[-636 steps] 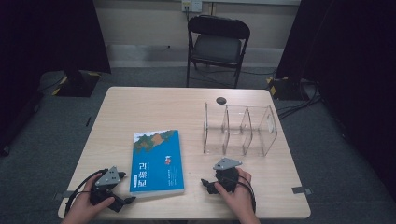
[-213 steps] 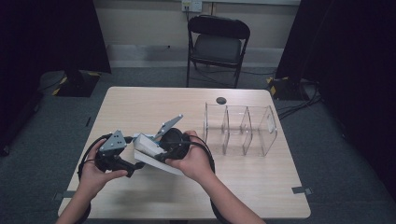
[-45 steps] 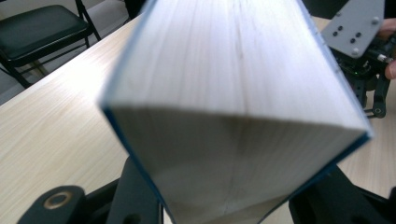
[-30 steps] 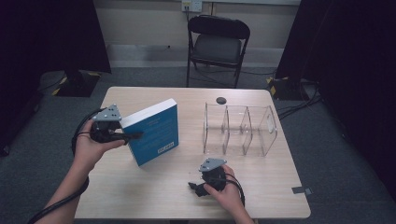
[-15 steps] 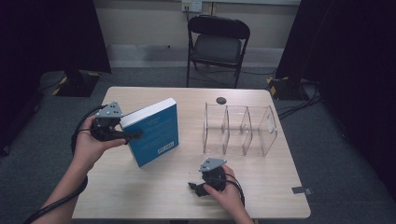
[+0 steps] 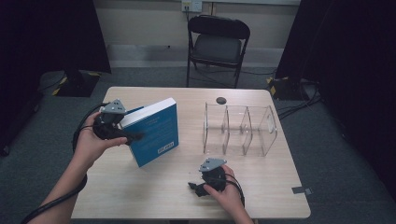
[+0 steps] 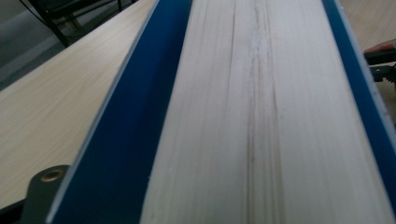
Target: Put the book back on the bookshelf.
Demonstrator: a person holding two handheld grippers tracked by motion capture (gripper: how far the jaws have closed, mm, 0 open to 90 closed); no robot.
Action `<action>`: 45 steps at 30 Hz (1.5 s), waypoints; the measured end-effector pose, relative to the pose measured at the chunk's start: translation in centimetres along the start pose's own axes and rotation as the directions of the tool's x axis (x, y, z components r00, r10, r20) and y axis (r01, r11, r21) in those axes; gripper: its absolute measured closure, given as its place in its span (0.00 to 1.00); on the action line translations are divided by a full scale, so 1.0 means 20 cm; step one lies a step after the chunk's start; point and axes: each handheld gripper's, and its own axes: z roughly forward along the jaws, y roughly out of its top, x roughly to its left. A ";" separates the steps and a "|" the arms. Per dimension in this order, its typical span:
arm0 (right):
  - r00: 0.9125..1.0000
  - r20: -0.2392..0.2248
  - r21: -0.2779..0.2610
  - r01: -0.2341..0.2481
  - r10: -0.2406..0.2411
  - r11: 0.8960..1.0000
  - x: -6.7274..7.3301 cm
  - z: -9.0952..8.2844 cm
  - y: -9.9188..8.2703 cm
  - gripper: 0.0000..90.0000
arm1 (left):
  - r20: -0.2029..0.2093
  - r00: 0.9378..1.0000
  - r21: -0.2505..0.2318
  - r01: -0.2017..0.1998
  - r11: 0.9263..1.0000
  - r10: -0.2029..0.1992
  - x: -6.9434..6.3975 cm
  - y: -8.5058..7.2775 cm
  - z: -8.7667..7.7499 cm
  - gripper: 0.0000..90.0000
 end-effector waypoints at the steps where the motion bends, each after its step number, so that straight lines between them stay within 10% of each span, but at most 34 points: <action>1: 1.000 0.000 0.000 0.000 0.000 1.000 0.00 0.00 0.00 0.18 | -0.001 1.000 0.006 0.003 1.000 -0.003 0.00 0.01 0.00 0.18; 6: 1.000 -0.001 0.000 0.000 0.000 1.000 0.00 0.00 0.00 0.18 | -0.029 1.000 0.086 0.006 0.996 -0.004 0.00 0.03 0.00 0.25; 33: 1.000 -0.001 0.000 0.000 0.000 1.000 0.00 0.00 0.00 0.18 | 0.037 0.999 0.116 0.021 0.993 -0.025 0.00 0.09 0.00 0.50; 45: 1.000 -0.001 0.000 0.001 -0.001 1.000 0.00 0.00 0.00 0.18 | 0.066 0.998 0.195 -0.012 0.981 -0.001 -0.01 0.13 0.01 0.63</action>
